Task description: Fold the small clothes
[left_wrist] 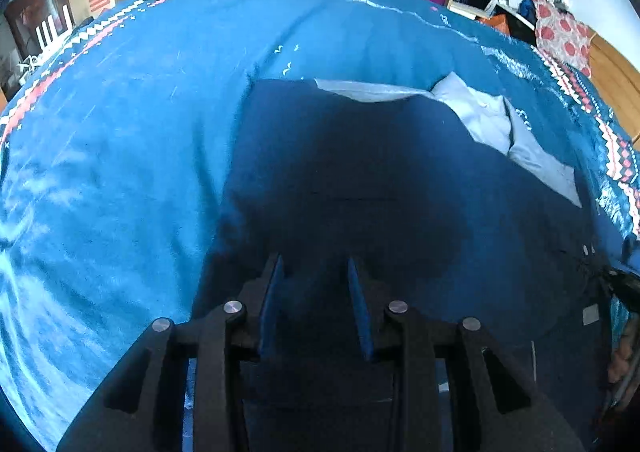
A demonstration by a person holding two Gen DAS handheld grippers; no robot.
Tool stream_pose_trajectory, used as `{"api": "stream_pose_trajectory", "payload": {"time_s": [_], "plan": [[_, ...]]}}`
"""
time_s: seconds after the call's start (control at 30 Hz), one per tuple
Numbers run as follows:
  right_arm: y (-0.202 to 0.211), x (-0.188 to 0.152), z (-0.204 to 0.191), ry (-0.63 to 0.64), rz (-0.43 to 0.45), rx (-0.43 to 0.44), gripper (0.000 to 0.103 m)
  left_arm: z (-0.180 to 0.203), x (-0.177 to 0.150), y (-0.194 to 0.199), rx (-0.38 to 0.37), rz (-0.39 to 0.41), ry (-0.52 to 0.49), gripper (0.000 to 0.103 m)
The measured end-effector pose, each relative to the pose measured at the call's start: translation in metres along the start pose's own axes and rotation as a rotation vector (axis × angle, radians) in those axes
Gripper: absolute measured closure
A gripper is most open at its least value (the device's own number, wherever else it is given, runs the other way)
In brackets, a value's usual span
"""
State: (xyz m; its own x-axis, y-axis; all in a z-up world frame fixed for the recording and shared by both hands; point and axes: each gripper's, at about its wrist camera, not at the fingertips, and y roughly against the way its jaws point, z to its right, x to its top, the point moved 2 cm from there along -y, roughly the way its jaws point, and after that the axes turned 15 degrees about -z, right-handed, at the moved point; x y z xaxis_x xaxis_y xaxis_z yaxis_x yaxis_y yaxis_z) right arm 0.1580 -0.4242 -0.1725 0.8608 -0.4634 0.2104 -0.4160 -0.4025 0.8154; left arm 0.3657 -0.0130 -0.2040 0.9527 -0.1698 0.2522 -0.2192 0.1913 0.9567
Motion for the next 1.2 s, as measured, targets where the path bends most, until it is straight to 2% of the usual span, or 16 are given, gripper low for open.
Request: {"api": "stream_pose_trajectory", "payload": {"time_s": [0.07,0.13,0.17,0.2,0.23,0.3,0.4,0.47,0.67,0.7,0.77,0.8,0.9,0.97,1.0,1.2], "plan": [[0.050,-0.012,0.024,-0.030,0.071,0.036,0.103,-0.002,-0.001,0.009,0.003,0.021,-0.002,0.069],[0.104,-0.025,0.063,-0.104,0.160,-0.024,0.102,-0.004,-0.001,0.018,-0.007,0.037,0.005,0.069],[0.141,-0.033,0.094,-0.166,0.221,-0.093,0.092,-0.006,-0.001,0.021,-0.015,0.041,0.011,0.069],[0.165,-0.038,0.116,-0.210,0.266,-0.141,0.067,-0.007,0.000,0.024,-0.022,0.046,0.022,0.069],[0.194,-0.047,0.145,-0.278,0.320,-0.194,0.033,-0.007,0.000,0.026,-0.030,0.049,0.031,0.069],[0.242,-0.061,0.199,-0.396,0.432,-0.257,0.019,-0.008,-0.001,0.028,-0.047,0.051,0.044,0.069],[0.280,-0.070,0.274,-0.557,0.482,-0.285,0.021,0.000,-0.002,0.027,-0.056,0.048,0.046,0.069],[0.280,-0.068,0.296,-0.601,0.472,-0.286,0.025,0.007,-0.002,0.025,-0.048,0.044,0.038,0.069],[0.266,-0.055,0.310,-0.574,0.431,-0.346,0.034,0.026,-0.002,0.021,-0.042,0.035,0.032,0.069],[0.265,-0.048,0.309,-0.575,0.430,-0.357,0.041,0.028,-0.001,0.022,-0.041,0.038,0.034,0.069],[0.259,-0.042,0.310,-0.567,0.427,-0.349,0.074,0.029,0.000,0.026,-0.042,0.044,0.038,0.069],[0.258,-0.042,0.309,-0.566,0.429,-0.331,0.090,0.029,0.000,0.028,-0.044,0.048,0.039,0.069],[0.274,-0.042,0.277,-0.494,0.509,-0.280,0.090,0.027,0.002,0.044,-0.055,0.087,0.045,0.069],[0.289,-0.036,0.227,-0.401,0.564,-0.248,0.092,0.024,0.003,0.056,-0.063,0.114,0.047,0.069],[0.293,-0.031,0.206,-0.350,0.583,-0.178,0.092,0.021,0.003,0.063,-0.068,0.128,0.050,0.069],[0.274,0.006,-0.006,0.061,0.582,0.002,0.093,-0.007,-0.004,0.100,-0.088,0.198,0.058,0.065]]}}
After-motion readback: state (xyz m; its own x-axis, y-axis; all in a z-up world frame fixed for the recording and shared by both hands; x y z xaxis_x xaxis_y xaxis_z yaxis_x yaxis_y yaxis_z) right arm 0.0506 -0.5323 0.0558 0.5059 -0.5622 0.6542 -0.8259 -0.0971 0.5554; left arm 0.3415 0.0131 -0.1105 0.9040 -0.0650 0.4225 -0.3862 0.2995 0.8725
